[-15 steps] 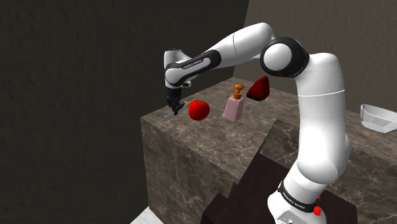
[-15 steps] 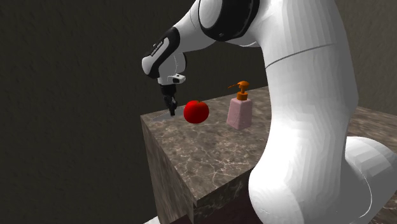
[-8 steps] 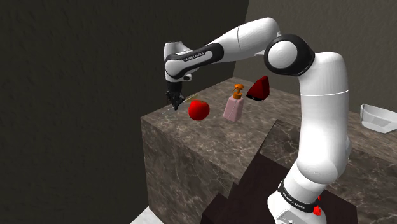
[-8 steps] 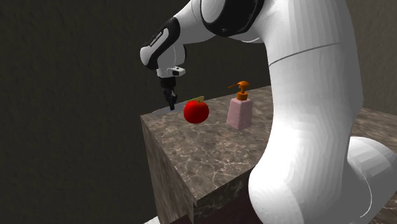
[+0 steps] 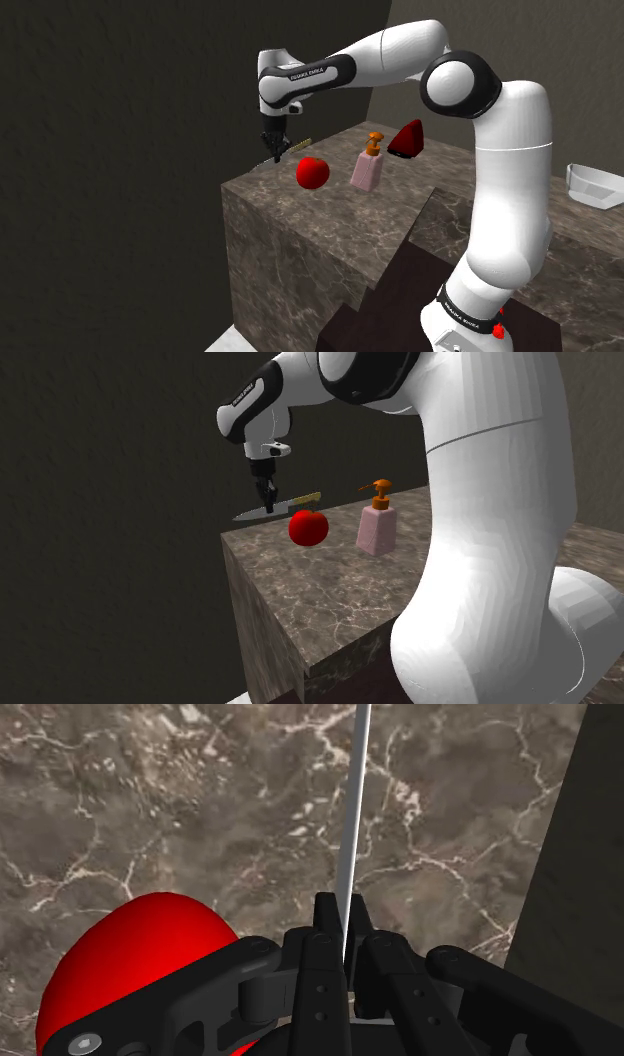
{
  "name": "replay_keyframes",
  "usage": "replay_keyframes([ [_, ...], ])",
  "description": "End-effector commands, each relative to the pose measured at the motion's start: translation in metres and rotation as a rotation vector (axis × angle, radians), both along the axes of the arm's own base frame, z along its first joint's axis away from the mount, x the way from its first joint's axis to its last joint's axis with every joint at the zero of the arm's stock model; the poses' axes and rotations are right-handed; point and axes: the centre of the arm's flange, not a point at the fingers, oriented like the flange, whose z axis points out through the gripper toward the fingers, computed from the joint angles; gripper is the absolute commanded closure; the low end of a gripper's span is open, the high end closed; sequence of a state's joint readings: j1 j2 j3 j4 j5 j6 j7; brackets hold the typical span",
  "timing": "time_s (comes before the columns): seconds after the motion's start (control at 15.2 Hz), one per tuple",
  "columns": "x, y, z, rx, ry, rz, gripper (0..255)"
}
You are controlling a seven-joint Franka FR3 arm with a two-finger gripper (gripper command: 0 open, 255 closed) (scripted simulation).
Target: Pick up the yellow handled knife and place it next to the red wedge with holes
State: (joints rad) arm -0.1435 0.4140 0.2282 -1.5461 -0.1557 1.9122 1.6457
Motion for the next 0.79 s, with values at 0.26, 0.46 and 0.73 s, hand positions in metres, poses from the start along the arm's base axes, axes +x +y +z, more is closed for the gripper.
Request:
replay_keyframes([
  [0.26, 0.001, 0.0, 0.032, 0.0, 0.001, 0.0, 255],
  [0.46, 0.001, 0.0, 0.048, 0.0, 0.001, 0.0, 255],
  [0.73, 0.001, 0.0, 0.069, 0.0, 0.001, 0.0, 255],
])
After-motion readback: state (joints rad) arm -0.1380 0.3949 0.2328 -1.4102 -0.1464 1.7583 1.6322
